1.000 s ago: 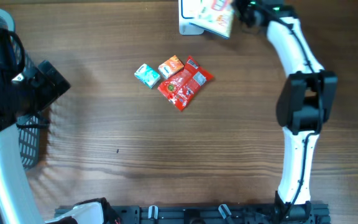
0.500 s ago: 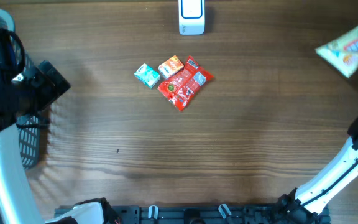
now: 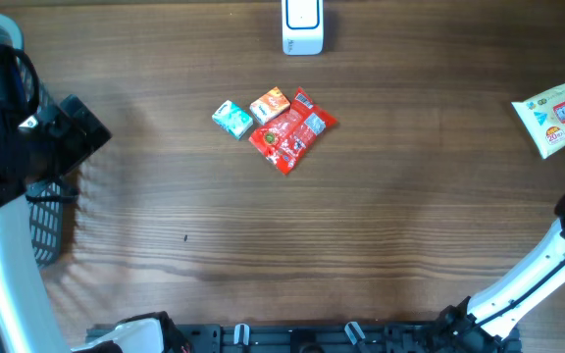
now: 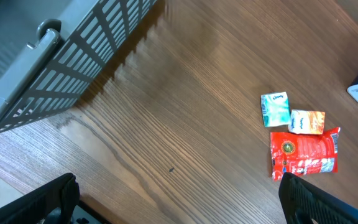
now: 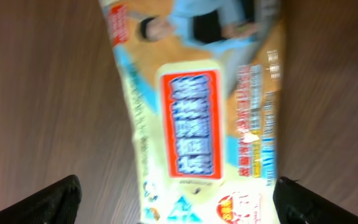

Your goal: Scan the item barcode

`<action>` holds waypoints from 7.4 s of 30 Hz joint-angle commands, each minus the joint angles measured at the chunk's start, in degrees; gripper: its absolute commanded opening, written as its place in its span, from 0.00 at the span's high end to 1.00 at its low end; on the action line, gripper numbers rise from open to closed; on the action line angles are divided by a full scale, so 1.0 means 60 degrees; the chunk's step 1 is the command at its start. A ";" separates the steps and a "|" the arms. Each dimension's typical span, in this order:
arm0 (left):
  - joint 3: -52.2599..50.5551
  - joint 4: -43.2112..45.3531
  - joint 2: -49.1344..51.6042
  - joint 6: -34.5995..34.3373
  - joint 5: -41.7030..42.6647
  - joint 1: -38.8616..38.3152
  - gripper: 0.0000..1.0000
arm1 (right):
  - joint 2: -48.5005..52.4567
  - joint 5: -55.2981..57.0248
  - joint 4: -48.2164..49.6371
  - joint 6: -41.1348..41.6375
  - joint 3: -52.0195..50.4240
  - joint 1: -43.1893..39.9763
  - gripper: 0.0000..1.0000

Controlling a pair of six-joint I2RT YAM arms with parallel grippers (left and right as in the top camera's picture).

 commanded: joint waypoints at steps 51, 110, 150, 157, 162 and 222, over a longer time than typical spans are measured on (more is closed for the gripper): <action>0.0051 -0.0004 -0.0007 -0.0025 0.0015 0.0076 0.00 | -0.3206 0.2634 0.0903 -0.1876 -0.5974 1.0517 0.96; 0.0051 -0.0004 -0.0007 -0.0025 0.0015 0.0076 0.00 | -0.4983 -0.3690 0.3486 -0.2528 -0.9588 0.9311 0.96; 0.0051 -0.0004 -0.0007 -0.0025 0.0015 0.0076 0.00 | -0.7329 -0.1315 0.1621 -0.1847 -0.9482 1.0138 0.37; 0.0051 -0.0004 -0.0007 -0.0025 0.0015 0.0076 0.00 | -0.6630 -0.1271 0.2514 -0.1523 -1.0856 1.0065 0.00; 0.0051 -0.0004 -0.0007 -0.0025 0.0015 0.0076 0.00 | -0.5941 -0.2412 0.4014 -0.0834 -1.1730 0.9978 0.00; 0.0051 -0.0004 -0.0007 -0.0025 0.0015 0.0076 0.00 | -0.4397 0.0368 0.3224 -0.1883 -1.0495 0.9548 0.21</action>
